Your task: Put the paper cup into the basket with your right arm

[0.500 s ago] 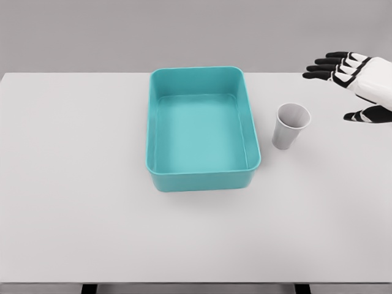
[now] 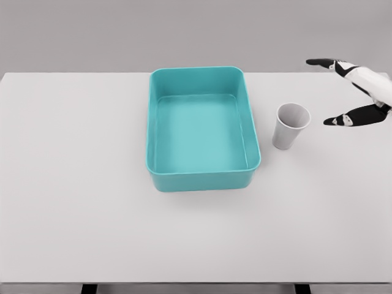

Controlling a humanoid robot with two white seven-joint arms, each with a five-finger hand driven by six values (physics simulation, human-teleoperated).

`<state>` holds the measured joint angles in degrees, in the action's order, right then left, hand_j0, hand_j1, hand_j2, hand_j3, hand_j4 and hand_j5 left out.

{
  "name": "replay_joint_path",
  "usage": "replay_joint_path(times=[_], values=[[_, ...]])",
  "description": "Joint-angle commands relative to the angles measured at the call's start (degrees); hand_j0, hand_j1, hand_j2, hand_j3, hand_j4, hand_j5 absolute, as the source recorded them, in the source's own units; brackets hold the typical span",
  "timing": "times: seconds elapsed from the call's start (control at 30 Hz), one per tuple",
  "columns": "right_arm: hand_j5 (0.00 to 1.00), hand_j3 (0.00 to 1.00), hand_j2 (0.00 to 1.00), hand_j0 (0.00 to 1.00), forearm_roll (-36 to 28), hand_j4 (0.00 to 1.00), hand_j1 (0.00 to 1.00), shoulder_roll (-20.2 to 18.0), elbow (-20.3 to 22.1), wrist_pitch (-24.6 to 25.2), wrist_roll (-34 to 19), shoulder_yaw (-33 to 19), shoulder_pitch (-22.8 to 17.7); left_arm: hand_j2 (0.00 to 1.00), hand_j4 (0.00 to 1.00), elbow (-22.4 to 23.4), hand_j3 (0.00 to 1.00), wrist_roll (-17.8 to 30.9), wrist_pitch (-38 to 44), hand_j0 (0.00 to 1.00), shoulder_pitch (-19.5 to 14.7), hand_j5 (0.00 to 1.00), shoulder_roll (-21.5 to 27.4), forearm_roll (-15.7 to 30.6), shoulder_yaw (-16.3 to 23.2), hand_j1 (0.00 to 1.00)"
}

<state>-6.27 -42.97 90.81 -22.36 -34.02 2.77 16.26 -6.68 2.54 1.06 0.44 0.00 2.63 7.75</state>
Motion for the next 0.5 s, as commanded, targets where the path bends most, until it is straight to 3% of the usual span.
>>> replay_joint_path(times=[0.0,0.13,0.27,0.47], values=[[1.00,1.00,1.00,1.00,-7.79,1.00,1.00,2.89,-4.15,3.11,-0.98,-0.05,-0.09,1.00,1.00,0.00,1.00,0.01,0.00,1.00,0.00,1.00,0.00,0.00,0.07,1.00],[1.00,1.00,1.00,1.00,-12.28,1.00,1.00,5.09,-8.89,9.88,-0.98,0.13,-0.18,1.00,1.00,0.00,1.00,0.01,0.00,1.00,0.00,1.00,0.00,0.00,0.07,1.00],[1.00,1.00,1.00,1.00,-15.18,1.00,1.00,7.46,-15.22,10.32,-0.98,0.92,-0.18,1.00,1.00,0.00,1.00,0.01,0.00,1.00,0.00,1.00,0.00,0.00,-0.02,1.00],[1.00,1.00,1.00,1.00,-15.27,1.00,1.00,12.46,-18.48,10.23,-0.98,1.01,-0.18,1.00,1.00,0.00,1.00,0.01,0.00,1.00,0.00,1.00,0.00,0.00,0.07,1.00]])
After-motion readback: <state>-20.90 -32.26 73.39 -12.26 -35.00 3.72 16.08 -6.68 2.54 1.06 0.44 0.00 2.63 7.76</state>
